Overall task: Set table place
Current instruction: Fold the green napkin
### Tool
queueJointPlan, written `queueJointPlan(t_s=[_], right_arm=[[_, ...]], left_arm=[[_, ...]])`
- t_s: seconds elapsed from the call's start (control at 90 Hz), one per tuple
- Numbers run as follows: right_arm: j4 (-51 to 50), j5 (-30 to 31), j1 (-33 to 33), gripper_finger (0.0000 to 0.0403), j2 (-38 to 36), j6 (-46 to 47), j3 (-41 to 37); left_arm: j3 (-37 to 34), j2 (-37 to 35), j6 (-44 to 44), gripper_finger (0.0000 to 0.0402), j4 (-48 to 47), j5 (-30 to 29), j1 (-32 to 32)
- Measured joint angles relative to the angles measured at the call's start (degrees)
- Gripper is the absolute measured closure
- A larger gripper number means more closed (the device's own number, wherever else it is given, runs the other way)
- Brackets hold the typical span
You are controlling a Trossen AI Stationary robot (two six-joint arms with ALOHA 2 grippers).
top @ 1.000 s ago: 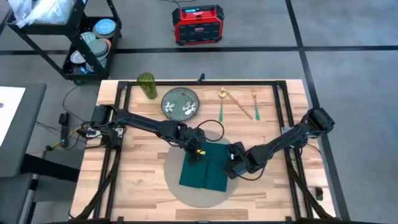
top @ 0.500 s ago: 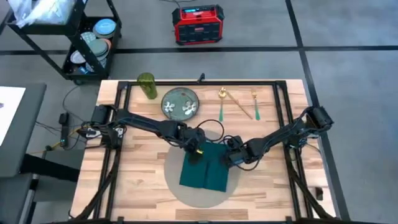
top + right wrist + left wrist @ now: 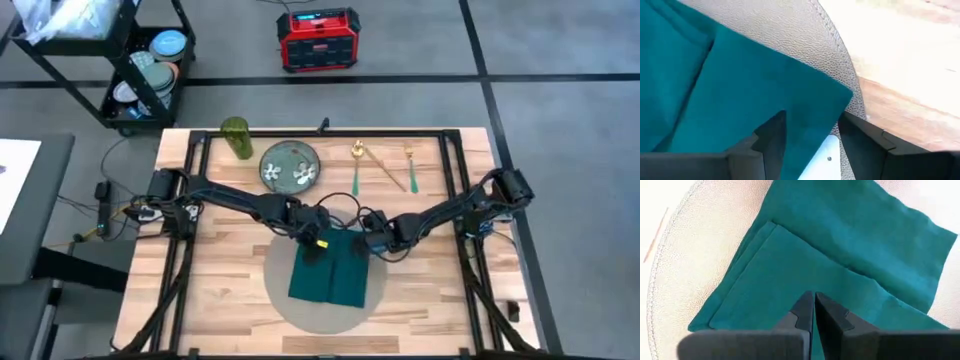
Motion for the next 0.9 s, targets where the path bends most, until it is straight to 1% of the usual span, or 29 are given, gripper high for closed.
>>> queueJointPlan(t_s=[0.344, 0.422, 0.522, 0.567, 0.722, 0.9], right_arm=[[0.45, -1.74, -0.46, 0.0301, 0.00, -1.61, 0.00], [0.47, -1.85, -0.46, 0.0330, 0.00, -1.61, 0.00], [0.67, -2.41, -0.46, 0.0381, 0.00, -2.32, 0.00], [1.25, -3.11, -0.46, 0.0393, 0.00, -3.28, 0.00], [2.87, -4.25, -0.46, 0.0399, 0.00, -3.52, 0.00], [8.73, -4.89, -0.44, 0.0402, 0.00, -3.53, 0.01]], left_arm=[[0.00, 0.04, 1.14, 0.0402, 1.65, -0.52, -0.02], [0.01, 0.05, 1.15, 0.0402, 1.67, -0.52, -0.01], [0.01, 0.07, 1.16, 0.0402, 1.65, -0.86, -0.02], [0.01, 0.07, 1.17, 0.0402, 1.67, -0.98, -0.02], [0.01, 0.07, 1.14, 0.0402, 1.61, -1.06, -0.02], [0.01, 0.06, 1.26, 0.0402, -0.92, 0.52, -0.02]])
